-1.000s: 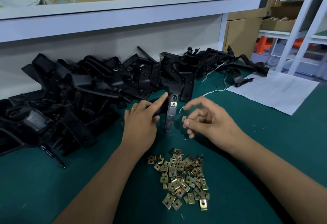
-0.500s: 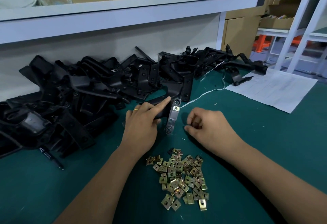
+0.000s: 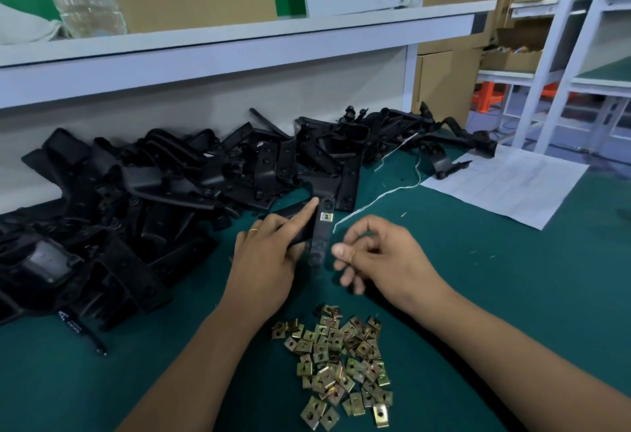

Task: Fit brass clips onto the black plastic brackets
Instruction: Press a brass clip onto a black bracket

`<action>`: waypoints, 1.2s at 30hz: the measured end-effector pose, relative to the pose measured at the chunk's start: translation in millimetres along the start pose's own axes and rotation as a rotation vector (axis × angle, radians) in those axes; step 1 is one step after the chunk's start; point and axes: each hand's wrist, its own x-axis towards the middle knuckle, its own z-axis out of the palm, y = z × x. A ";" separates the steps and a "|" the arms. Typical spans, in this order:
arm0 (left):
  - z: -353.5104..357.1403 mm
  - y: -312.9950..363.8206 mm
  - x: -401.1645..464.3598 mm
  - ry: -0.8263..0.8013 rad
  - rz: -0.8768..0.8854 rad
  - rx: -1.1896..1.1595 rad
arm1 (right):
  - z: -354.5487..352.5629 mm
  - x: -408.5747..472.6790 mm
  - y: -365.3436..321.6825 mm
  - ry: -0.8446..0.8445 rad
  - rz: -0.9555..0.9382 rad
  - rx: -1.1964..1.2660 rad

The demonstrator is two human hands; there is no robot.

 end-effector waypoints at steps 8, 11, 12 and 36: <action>-2.6 4.0 -1.6 -0.023 0.062 0.010 | 0.7 -3.1 -4.2 -0.111 0.041 0.331; -2.6 4.6 -1.3 -0.021 0.066 0.012 | -1.5 -5.6 -8.0 -0.152 0.047 0.297; -2.6 4.3 -0.9 -0.018 0.063 0.011 | -1.8 -5.7 -9.2 -0.148 0.050 0.280; -4.3 7.4 -2.9 -0.047 0.123 0.039 | -5.2 -1.7 -16.6 -0.138 -0.082 -0.237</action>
